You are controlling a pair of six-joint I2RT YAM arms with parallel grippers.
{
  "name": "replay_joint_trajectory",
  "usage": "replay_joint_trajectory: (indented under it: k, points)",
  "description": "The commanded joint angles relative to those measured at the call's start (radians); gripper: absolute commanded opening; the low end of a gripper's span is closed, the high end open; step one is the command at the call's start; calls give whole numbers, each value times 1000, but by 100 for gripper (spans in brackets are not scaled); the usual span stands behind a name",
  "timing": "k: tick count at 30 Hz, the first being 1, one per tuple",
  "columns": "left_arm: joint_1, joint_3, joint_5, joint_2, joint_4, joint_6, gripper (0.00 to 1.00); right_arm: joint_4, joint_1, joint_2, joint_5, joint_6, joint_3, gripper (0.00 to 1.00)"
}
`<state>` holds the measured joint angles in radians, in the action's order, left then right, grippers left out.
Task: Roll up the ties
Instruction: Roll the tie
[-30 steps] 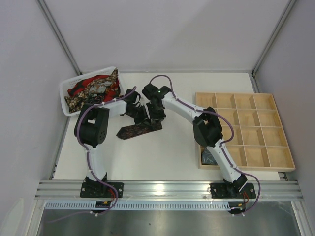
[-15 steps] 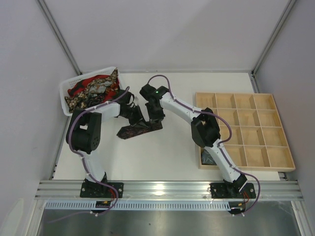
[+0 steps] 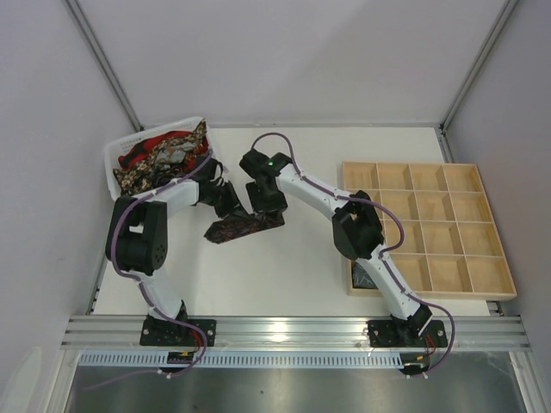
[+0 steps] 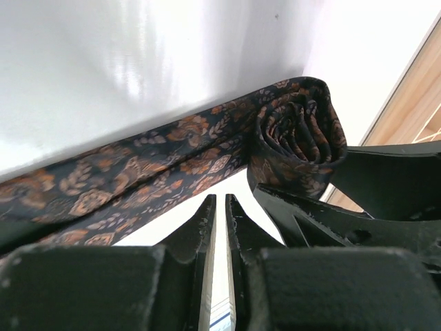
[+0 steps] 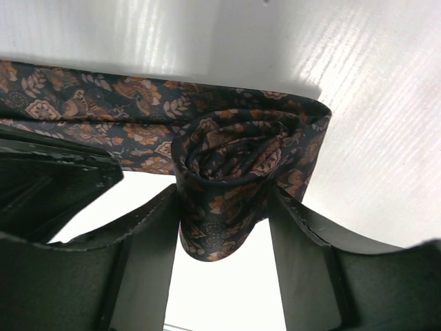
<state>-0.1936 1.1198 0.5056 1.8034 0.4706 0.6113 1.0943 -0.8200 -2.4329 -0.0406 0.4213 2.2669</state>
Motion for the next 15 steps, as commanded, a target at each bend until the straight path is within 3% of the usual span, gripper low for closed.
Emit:
replay_joint_trajectory:
  k: [1, 15]
  points:
    - [20, -20, -12, -70, 5, 8, 14, -30, -11, 32, 18, -32, 40, 58]
    - [57, -23, 2, -122, 22, 13, 14, -129, 19, 150, 228, -41, 5, 68]
